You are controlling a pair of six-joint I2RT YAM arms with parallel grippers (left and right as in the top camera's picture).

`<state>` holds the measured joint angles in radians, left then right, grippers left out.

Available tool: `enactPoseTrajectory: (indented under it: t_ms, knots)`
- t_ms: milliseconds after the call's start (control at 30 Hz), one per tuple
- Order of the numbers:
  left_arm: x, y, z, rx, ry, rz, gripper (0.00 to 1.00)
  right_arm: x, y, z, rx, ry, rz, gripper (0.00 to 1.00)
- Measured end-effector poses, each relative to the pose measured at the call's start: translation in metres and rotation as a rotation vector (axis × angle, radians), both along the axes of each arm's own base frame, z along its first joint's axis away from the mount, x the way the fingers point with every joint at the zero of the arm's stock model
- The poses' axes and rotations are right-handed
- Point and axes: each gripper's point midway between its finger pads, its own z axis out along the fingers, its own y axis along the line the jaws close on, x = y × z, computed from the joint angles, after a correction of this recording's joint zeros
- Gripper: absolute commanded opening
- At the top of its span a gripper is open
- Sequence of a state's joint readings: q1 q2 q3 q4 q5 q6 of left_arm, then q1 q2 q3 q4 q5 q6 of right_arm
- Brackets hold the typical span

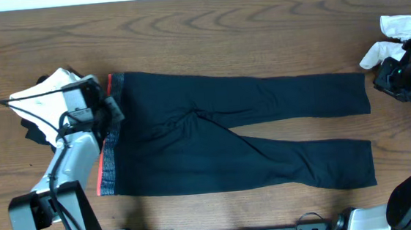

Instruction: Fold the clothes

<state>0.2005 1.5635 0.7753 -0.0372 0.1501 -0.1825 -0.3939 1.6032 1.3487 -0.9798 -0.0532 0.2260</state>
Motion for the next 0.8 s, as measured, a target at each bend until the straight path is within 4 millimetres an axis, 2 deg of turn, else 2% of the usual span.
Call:
enactPoseTrajectory:
  t_ms: [233, 800]
  knots:
    - [-0.013, 0.05, -0.001, -0.006, 0.005, 0.135, 0.08, -0.001, 0.0, -0.001, 0.002, 0.005, 0.0, 0.3]
    - [-0.037, 0.108, -0.002, -0.018, 0.008, 0.301, 0.08, -0.002, 0.001, -0.001, 0.003, 0.008, 0.0, 0.3]
